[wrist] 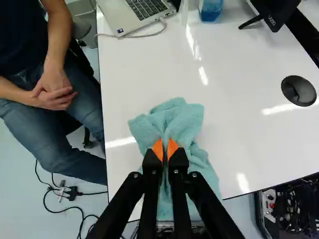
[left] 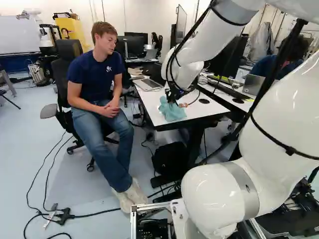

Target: Clean the table with the green towel

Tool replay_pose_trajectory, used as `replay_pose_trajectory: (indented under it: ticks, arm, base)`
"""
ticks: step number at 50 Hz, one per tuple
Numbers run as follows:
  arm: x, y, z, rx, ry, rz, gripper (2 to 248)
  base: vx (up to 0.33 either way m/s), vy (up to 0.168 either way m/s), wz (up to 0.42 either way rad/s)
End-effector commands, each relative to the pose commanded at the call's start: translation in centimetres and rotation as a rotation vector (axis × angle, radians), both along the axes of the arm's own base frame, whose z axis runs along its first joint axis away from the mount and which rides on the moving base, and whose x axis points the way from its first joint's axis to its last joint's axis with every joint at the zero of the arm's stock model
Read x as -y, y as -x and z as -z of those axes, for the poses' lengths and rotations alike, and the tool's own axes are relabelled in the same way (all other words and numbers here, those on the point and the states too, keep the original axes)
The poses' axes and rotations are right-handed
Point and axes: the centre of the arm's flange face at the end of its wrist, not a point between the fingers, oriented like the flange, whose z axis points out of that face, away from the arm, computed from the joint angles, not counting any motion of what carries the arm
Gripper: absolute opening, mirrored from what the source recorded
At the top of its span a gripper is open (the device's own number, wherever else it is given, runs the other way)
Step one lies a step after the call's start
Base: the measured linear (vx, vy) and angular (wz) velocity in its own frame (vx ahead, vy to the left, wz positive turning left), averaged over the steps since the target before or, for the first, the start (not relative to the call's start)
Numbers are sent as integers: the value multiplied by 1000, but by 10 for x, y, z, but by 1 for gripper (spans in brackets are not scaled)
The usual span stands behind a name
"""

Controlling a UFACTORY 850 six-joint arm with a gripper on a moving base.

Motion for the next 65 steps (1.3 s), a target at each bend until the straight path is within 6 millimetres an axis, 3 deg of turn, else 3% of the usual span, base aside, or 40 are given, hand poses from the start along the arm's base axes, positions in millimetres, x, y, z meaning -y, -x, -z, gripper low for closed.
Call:
replay_pose_trajectory:
  ticks: [14, 44, 65]
  arm:
    - [-5, 2, -15, 19, -22, 8, 31]
    - [-8, -34, -46, -53, -111, 63, 31]
    - [-7, -44, -65, -175, -181, 86, 31]
  base:
    - [0, 0, 0]
    - [0, 0, 0]
    - [0, 0, 0]
